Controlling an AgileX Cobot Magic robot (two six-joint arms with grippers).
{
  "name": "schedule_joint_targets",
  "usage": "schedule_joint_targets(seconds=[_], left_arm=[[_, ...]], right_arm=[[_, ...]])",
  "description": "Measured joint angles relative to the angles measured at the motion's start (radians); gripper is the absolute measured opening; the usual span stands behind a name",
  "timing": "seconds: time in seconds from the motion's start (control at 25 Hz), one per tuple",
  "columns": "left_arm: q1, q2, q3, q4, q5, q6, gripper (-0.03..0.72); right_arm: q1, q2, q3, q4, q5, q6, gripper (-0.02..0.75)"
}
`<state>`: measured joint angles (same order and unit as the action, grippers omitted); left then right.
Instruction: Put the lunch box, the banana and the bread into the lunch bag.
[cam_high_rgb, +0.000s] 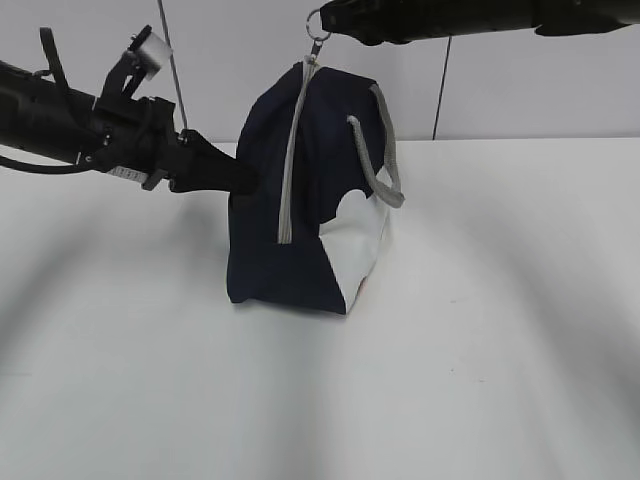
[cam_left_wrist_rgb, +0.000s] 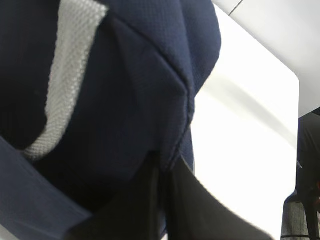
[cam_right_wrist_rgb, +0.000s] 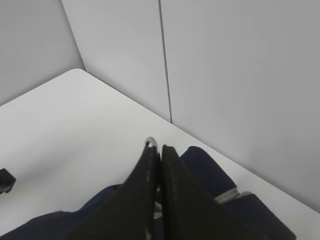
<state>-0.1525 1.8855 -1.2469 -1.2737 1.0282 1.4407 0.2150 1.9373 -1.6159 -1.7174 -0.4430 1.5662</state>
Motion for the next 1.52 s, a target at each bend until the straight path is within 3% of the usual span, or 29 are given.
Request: schedule_joint_targets(seconds=[1.0, 1.52], left_arm=[[-0.037, 0.0, 0.0, 0.031, -0.019, 0.001, 0.003], [-0.022, -0.025, 0.0, 0.078, 0.023, 0.001, 0.002]], right_arm=[[-0.02, 0.162, -0.15, 0.02, 0.139, 0.019, -0.016], [-0.042, 0.343, -0.371, 0.023, 0.015, 0.161, -0.016]])
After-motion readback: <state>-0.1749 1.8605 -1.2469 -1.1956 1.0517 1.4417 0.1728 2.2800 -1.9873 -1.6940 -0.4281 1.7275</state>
